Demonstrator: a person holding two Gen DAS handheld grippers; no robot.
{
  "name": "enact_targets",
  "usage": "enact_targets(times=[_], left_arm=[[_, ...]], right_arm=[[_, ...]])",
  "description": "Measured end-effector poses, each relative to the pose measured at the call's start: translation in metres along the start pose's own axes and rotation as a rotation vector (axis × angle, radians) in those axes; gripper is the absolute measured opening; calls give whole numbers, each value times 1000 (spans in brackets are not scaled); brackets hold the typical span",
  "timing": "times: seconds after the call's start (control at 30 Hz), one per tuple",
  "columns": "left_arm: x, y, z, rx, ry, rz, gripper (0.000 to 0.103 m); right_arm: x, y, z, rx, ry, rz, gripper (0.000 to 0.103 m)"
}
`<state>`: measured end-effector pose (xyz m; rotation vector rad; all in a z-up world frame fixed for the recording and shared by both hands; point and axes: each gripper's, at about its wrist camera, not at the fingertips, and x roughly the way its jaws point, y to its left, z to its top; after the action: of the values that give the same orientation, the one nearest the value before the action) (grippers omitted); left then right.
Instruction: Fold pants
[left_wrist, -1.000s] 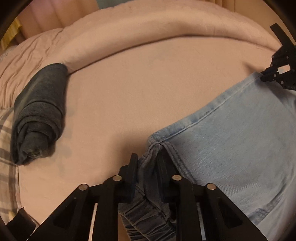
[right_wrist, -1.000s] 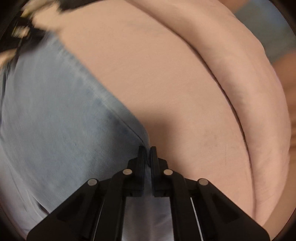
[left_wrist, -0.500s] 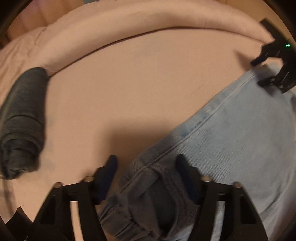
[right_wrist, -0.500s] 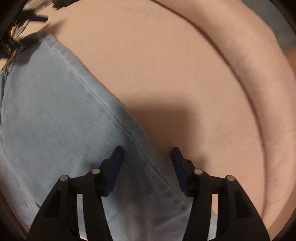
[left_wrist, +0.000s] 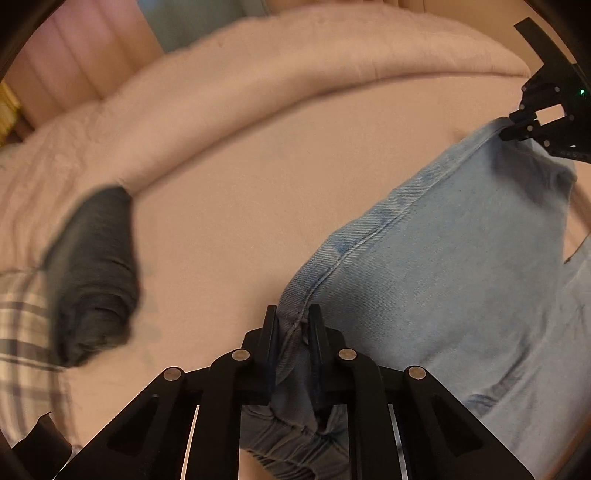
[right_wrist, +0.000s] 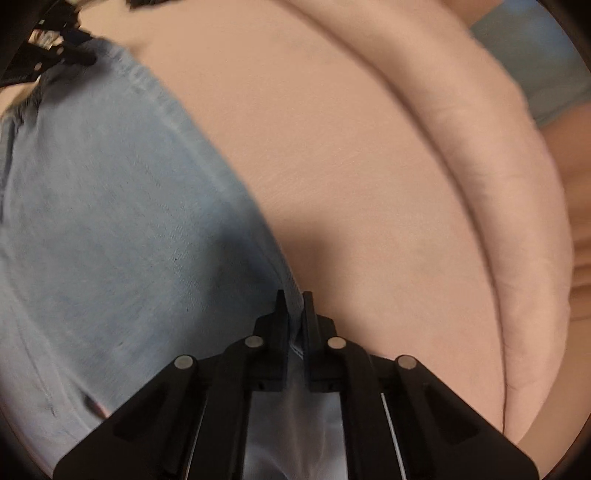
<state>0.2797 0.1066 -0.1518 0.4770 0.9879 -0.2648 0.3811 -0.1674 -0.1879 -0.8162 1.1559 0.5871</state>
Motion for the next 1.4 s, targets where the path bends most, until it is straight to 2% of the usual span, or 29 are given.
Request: enact_targets(times=[0.07,0.13,0.2,0.33,0.4,0.43,0.5,0.6,0.67,0.83,0.93,1.0,1.13,1.23,1.4], left_arm=[[-23,-4,-1,3,-61,35,15],[-52,-9,-7,8,-122,72,15],[-74,-12,-21,35,-185,110,15],[-121,-36,-51,99,-332,237,15],[-140,-46,-68,97,-392,255,15],[-146,-49,-78,93,-410,256,15],[-152,-59,-100,119,-412,262,15],[-148,-72,-137,176,-390,284,15],[-141,-75,-161,173,-348,266,15],[-117,-92,-206,158,-235,223,15],[-98,-105,-220,194,-182,248,15],[-97,-108,-222,186,-188,254,15],[-100,-104,-220,144,-207,234,15],[-98,-107,-223,171,-193,240,15],[-108,-102,-235,137,-184,188,15]], right_arm=[[-27,-8,-9,24,-51,-56,5],[-56,8,-11,44,-94,-126,5],[-70,6,-16,63,-139,-164,5],[-138,38,-57,67,-249,-264,5],[-156,58,-76,61,-293,-289,5],[-162,67,-97,64,-314,-307,5],[-180,96,-128,32,-342,-343,6],[-192,143,-172,-48,-334,-328,6],[-183,172,-186,-126,-307,-284,6],[-149,245,-219,-223,-219,-110,6],[-128,270,-226,-241,-170,-58,6],[-119,273,-226,-242,-158,-18,6],[-116,282,-220,-272,-139,-14,6],[-118,274,-221,-236,-127,24,6],[-110,285,-234,-166,-119,70,9]])
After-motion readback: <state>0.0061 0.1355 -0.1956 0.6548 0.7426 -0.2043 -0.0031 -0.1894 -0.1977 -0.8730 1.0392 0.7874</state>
